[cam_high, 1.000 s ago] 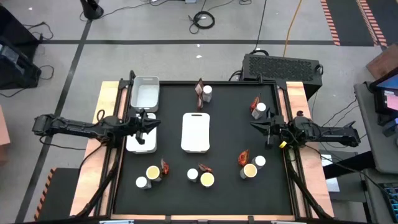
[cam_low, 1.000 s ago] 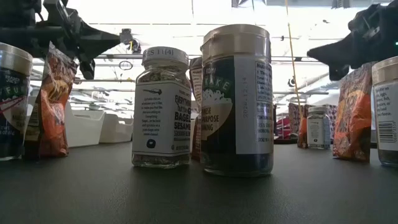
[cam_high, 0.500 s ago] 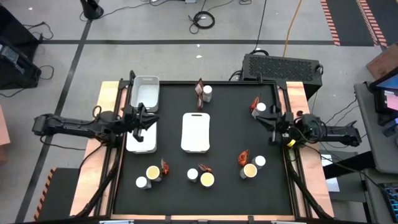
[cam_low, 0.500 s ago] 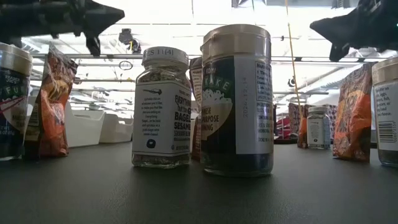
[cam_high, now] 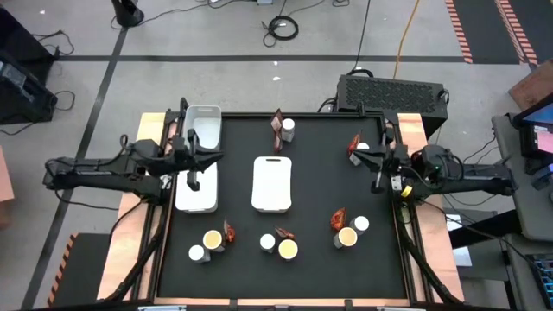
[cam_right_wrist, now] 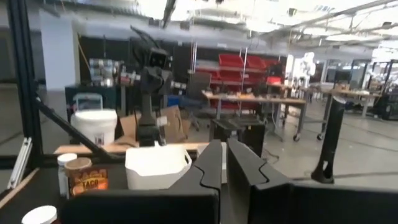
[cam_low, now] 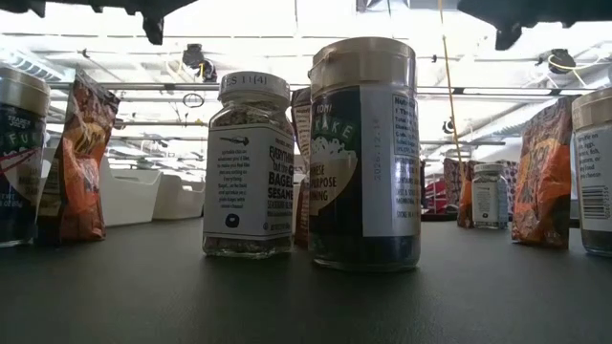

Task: Sort spices by type
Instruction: Put the white seasoning bottle into the right white bin

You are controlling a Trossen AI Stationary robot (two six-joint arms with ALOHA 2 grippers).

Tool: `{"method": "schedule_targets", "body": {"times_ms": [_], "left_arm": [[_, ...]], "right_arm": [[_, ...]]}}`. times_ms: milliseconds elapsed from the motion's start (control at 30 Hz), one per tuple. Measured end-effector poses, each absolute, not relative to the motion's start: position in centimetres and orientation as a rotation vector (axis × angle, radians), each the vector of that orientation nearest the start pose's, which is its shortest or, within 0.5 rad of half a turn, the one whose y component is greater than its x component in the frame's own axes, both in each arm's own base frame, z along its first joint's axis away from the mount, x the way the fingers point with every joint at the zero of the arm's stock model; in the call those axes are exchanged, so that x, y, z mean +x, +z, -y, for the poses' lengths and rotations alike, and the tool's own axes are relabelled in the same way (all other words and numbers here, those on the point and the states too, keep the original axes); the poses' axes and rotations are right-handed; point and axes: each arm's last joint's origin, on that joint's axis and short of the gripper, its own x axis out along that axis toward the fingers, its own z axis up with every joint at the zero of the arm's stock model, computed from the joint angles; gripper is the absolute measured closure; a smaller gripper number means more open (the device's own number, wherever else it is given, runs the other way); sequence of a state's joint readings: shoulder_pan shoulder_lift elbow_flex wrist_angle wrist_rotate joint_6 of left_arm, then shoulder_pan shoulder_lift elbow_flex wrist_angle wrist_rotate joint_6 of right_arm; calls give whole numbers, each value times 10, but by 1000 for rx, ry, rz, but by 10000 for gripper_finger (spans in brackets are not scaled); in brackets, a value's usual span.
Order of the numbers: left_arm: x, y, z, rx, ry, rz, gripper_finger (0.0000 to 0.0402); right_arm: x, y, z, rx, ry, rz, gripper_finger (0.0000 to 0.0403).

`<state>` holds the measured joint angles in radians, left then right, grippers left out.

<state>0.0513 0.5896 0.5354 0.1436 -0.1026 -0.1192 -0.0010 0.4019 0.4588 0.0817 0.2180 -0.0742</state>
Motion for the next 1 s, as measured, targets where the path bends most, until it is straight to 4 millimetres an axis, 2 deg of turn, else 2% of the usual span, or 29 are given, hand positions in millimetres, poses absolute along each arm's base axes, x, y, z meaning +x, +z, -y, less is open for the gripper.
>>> {"method": "schedule_targets", "body": {"times_ms": [133,433,567,700,833,1000], "left_arm": [[146,321,-11,-75,168,26,375],[148,353,-13,-56,245,-174,374],[151,362,-13,-46,248,-238,352],[158,368,-15,-38,282,-330,299],[165,372,-16,-54,310,-459,237],[174,366,-22,-79,327,-648,189]], "right_arm": [[127,318,7,-82,-224,47,403],[147,368,18,-142,-344,-220,403],[155,386,24,-149,-363,-350,393],[161,399,30,-151,-379,-524,358],[167,405,40,-109,-430,-676,305],[174,395,62,-24,-523,-899,231]]}}
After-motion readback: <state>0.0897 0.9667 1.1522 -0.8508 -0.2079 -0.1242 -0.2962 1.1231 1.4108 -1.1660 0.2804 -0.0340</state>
